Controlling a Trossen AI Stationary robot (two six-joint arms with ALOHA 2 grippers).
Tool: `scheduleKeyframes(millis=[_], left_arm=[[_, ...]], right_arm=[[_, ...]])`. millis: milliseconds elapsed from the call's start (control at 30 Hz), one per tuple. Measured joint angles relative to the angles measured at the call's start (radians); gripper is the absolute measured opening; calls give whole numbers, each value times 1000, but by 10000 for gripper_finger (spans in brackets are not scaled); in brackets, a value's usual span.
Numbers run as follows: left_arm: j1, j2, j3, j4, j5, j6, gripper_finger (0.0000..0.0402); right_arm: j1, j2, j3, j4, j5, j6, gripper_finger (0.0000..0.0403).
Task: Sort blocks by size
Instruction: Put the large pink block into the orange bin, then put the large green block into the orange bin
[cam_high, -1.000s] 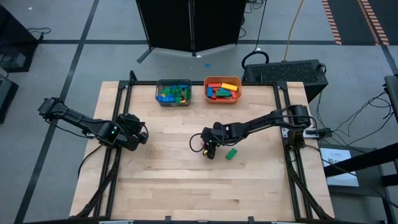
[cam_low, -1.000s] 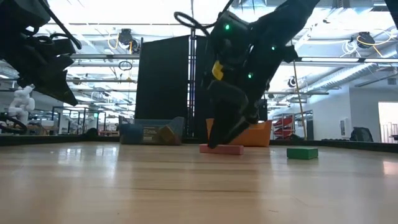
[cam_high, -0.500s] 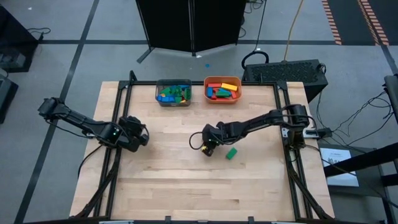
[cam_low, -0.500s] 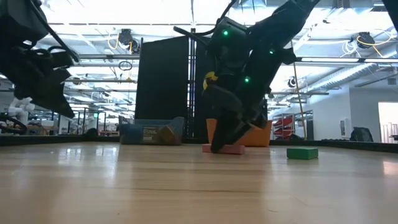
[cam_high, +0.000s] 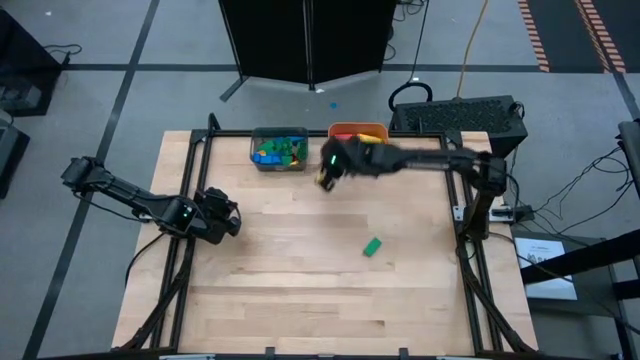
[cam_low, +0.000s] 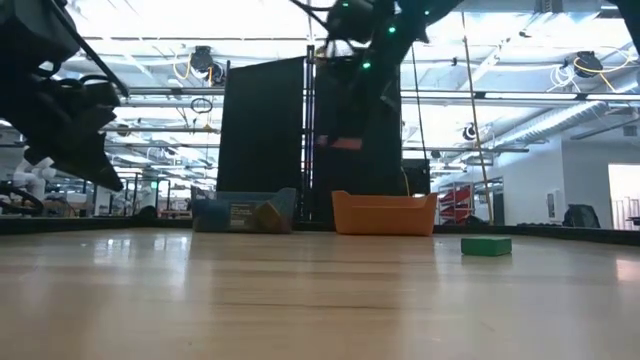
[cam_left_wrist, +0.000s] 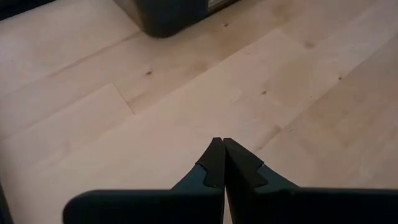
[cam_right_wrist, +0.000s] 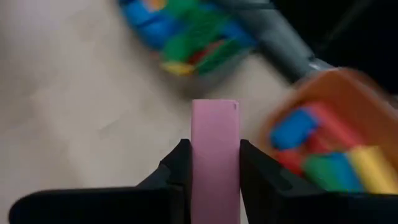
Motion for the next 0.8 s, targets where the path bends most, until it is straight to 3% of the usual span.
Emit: scheduleKeyframes(millis=[300, 533, 633, 700, 800], left_arm=[[0, 0, 0, 28, 20, 0, 0], [0, 0, 0, 27, 26, 0, 0], [0, 0, -1, 26, 24, 0, 0], [0, 0, -1, 26, 23, 0, 0], [0, 0, -1, 26, 24, 1, 0]], right_arm=[[-274, -2, 35, -152, -6, -49, 81], [-345, 16, 33, -192, -31, -106, 183], [-345, 15, 33, -189, -33, -121, 210], [-341, 11, 33, -190, -89, -153, 218], [-298, -12, 33, -190, -296, -255, 220]])
